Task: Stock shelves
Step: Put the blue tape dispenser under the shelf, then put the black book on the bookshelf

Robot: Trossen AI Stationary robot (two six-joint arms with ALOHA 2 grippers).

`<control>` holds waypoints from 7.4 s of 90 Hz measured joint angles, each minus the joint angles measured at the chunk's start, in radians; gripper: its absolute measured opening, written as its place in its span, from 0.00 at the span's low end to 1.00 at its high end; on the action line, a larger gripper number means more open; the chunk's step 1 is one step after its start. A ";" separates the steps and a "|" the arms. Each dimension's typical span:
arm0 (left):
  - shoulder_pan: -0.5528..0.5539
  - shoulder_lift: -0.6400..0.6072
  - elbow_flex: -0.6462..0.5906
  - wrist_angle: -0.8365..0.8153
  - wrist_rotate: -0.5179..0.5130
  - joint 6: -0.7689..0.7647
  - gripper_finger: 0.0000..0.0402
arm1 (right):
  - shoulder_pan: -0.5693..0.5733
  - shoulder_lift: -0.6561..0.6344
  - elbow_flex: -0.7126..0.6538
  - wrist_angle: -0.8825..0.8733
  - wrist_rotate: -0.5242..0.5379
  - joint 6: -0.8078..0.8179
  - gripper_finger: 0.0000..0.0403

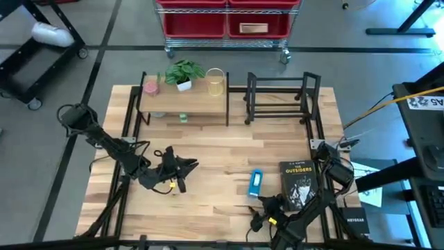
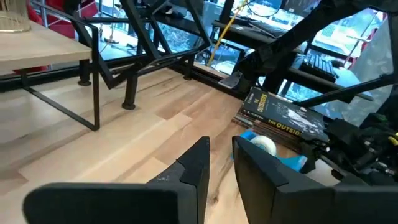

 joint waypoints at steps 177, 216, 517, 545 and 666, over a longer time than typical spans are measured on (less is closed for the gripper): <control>0.043 0.023 -0.001 -0.045 0.053 -0.057 0.13 | -0.159 -0.101 -0.189 -0.402 -0.083 0.155 0.72; 0.043 0.023 -0.001 -0.045 0.055 -0.065 0.13 | -0.242 -0.098 -0.193 -0.359 -0.047 0.079 0.59; -0.215 -0.120 0.001 0.033 -0.086 0.152 0.13 | -1.002 0.162 0.338 0.668 0.077 -1.201 0.54; -0.215 -0.120 0.000 0.034 -0.087 0.152 0.13 | -1.006 0.162 0.338 0.668 0.078 -1.200 0.64; -0.200 -0.118 0.000 0.031 -0.089 0.085 0.13 | -0.073 -0.260 0.339 -0.535 -0.396 -1.179 0.62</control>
